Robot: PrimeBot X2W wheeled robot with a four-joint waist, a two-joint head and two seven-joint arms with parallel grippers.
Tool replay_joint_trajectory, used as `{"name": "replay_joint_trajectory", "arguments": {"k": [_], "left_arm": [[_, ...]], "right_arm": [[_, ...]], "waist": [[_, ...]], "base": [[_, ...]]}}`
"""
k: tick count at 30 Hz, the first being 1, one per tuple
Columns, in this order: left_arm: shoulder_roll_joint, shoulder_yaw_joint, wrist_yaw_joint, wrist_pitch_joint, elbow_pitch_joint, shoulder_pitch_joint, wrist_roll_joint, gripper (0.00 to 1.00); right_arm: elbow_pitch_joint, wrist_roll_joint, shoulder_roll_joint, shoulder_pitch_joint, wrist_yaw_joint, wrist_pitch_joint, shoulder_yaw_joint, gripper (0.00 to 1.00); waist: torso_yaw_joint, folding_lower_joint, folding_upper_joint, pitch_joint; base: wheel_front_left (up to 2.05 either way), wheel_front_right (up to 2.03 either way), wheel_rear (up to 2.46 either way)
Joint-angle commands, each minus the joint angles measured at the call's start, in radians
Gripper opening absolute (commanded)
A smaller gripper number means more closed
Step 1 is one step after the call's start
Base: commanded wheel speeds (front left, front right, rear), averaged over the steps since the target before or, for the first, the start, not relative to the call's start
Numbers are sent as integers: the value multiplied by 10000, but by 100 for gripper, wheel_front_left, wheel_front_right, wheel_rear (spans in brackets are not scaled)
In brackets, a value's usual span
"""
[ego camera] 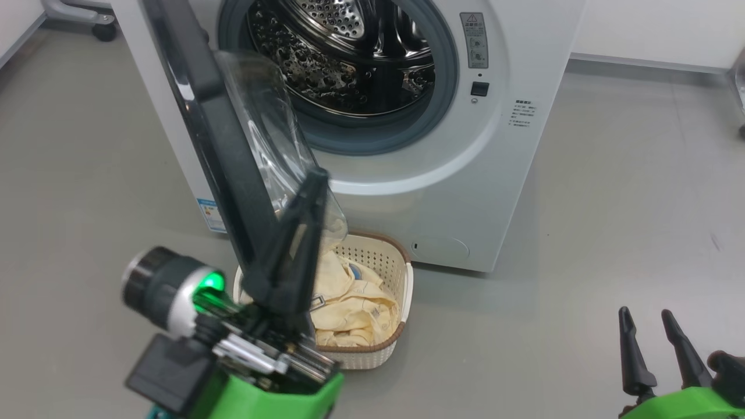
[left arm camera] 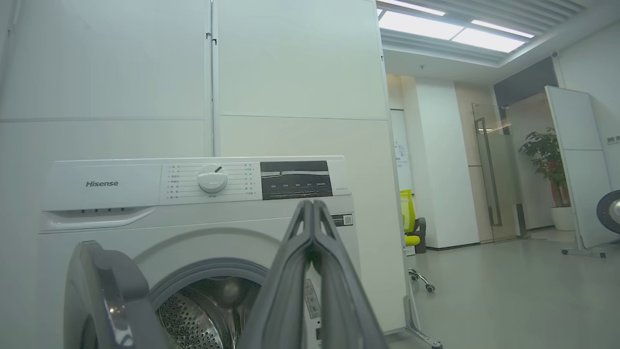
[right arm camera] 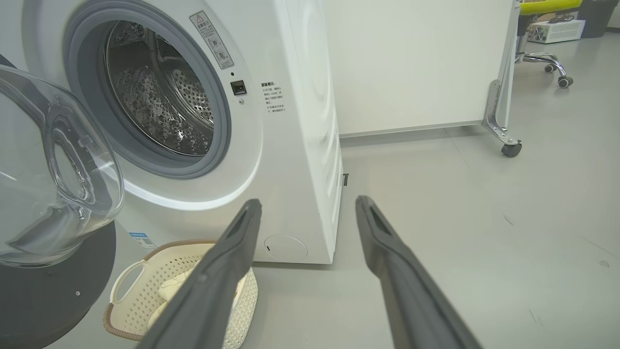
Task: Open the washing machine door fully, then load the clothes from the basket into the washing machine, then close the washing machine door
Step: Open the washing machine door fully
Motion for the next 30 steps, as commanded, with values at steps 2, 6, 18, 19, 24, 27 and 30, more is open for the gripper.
{"name": "replay_joint_trajectory", "arguments": {"k": [2, 6, 18, 19, 24, 27, 30], "left_arm": [[98, -613, 140, 317, -276, -350, -375, 0], [96, -1882, 522, 778, 394, -9, -1047, 0], [148, -2421, 915, 614, 3634, 520, -1598, 0], [143, -2439, 973, 573, 3752, 517, -1616, 0], [120, -2529, 1279, 343, 4096, 412, -1749, 0], [113, -2560, 1435, 244, 4211, 341, -1789, 0], [110, -2602, 1516, 183, 4305, 276, -1830, 0]], "right_arm": [[-296, -95, -133, -239, -27, -97, 193, 100], [-264, -70, -80, -250, -27, -97, 204, 100], [-217, -38, -133, -413, -27, -97, 200, 100], [-210, -32, -134, -425, -27, -97, 206, 100], [-179, -15, -157, -475, -27, -97, 180, 100], [-183, -20, -162, -526, -27, -97, 161, 100], [-179, -35, -166, -566, -27, -97, 161, 100]], "waist": [[90, 0, -1, 3], [223, 0, -1, 61], [546, 0, -1, 514], [573, 0, -1, 554], [773, 0, -1, 743], [923, 0, -1, 819], [1082, 0, -1, 868]], "base": [[0, 0, 0], [0, 0, 0], [0, 0, 0], [0, 0, 0], [0, 0, 0], [0, 0, 0], [0, 0, 0]]}}
